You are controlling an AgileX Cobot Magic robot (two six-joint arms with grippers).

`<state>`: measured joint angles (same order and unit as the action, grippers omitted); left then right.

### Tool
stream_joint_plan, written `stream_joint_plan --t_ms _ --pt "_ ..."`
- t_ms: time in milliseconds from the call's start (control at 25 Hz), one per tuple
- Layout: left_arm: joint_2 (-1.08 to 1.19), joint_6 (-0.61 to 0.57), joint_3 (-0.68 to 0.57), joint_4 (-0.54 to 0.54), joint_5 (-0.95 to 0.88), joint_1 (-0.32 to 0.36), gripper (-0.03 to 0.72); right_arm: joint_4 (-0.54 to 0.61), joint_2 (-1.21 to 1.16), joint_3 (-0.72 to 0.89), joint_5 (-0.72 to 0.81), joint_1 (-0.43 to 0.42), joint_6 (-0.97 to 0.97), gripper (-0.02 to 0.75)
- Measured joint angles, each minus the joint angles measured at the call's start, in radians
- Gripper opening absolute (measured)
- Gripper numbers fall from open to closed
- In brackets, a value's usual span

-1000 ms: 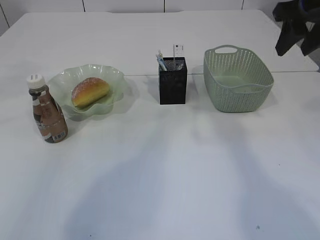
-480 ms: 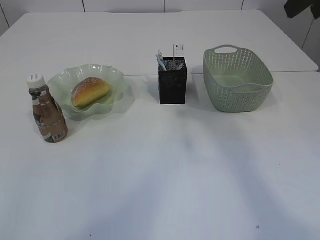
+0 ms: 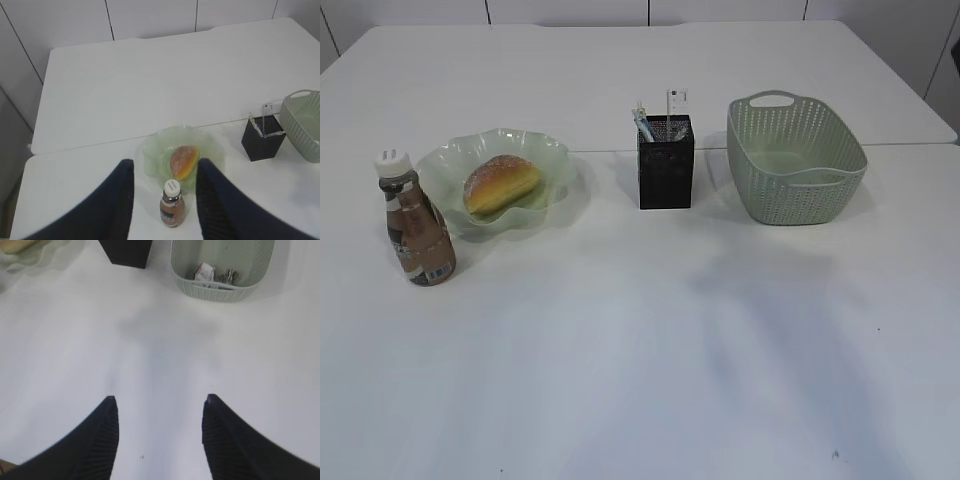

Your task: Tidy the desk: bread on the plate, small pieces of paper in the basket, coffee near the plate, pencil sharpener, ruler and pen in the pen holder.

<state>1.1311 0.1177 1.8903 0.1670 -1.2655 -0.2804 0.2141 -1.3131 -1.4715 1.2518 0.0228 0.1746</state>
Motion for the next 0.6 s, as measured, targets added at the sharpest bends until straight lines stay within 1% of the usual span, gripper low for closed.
stream_joint_plan --t_ms 40,120,160,200,320,400,440,480,600 --pt "-0.032 0.000 -0.041 0.001 -0.002 0.000 0.290 0.000 0.029 0.032 0.000 0.000 0.004 0.427" --pt "-0.111 0.000 -0.129 0.001 -0.002 0.000 0.290 0.000 0.029 0.032 0.000 0.000 0.004 0.427" --pt "-0.154 -0.003 -0.179 0.001 -0.004 0.000 0.290 0.000 0.109 0.101 0.000 0.000 0.026 0.426" --pt "-0.191 -0.008 -0.228 0.001 -0.004 0.000 0.290 0.000 0.153 0.134 0.000 0.000 0.041 0.426" --pt "-0.329 -0.017 -0.339 0.001 -0.006 0.000 0.290 0.000 0.231 0.190 0.002 0.000 0.078 0.426" --pt "-0.432 -0.018 -0.390 -0.005 -0.008 0.000 0.290 0.000 0.299 0.242 0.002 0.000 0.098 0.426" --pt "-0.479 -0.019 -0.412 -0.009 -0.008 0.000 0.290 0.000 0.299 0.242 0.002 0.000 0.098 0.426" --pt "-0.515 -0.023 -0.434 -0.016 -0.008 0.000 0.290 0.000 0.350 0.283 0.002 0.000 0.109 0.426" --pt "-0.625 -0.057 -0.501 -0.037 -0.008 0.000 0.290 0.008 0.424 0.347 0.004 0.000 0.132 0.426"
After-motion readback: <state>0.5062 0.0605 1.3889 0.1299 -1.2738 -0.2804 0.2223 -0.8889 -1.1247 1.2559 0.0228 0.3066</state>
